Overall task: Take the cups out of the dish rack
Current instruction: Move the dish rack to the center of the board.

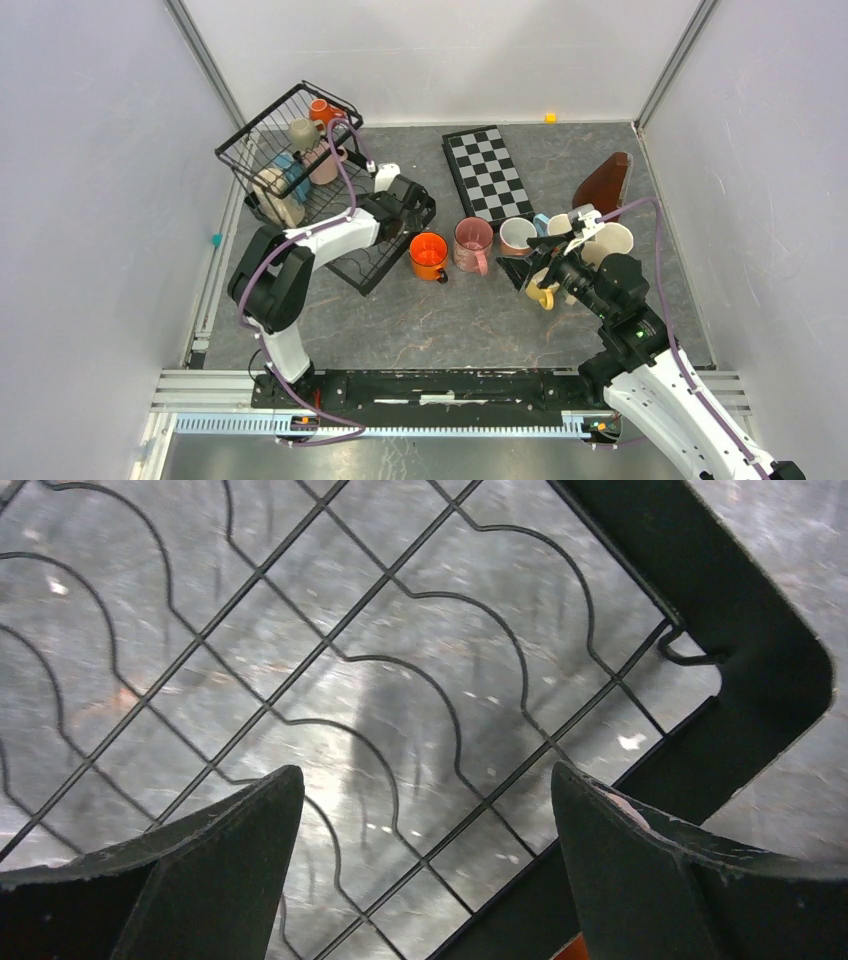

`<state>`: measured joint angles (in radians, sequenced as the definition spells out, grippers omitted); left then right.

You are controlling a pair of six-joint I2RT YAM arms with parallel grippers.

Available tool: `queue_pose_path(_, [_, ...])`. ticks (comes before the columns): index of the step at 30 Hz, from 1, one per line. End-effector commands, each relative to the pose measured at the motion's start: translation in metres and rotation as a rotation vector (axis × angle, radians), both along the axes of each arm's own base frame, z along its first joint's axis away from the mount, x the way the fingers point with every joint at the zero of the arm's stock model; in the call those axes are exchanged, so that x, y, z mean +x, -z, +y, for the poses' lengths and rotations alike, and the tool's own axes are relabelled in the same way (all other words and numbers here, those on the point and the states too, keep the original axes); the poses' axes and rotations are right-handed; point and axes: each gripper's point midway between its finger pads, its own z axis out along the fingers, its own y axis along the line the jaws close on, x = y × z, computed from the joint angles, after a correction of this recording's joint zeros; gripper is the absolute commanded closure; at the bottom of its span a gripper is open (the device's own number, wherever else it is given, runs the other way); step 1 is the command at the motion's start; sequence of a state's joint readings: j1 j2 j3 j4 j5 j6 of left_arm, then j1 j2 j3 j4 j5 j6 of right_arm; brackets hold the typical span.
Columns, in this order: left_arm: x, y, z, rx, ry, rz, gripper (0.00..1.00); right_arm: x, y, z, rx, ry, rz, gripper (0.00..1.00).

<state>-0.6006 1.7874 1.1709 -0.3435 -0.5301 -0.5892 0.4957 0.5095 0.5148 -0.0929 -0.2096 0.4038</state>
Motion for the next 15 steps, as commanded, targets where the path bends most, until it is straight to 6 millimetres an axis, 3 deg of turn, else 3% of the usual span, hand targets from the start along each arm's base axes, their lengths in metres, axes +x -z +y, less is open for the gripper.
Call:
queue_pose_path(1, [-0.057,0.035,-0.067,-0.142,0.140,0.206,0.00,-0.002,-0.002,0.002,0.002,-0.013,-0.009,0.02])
queue_pose_path(10, [-0.067,0.032,-0.095,-0.172,0.172,0.206,0.00,-0.001,0.002,0.003,0.009,-0.012,0.000,0.02])
queue_pose_path(15, [-0.056,0.014,-0.078,-0.083,0.135,0.149,0.00,-0.001,0.004,0.004,0.008,-0.018,0.005,0.02])
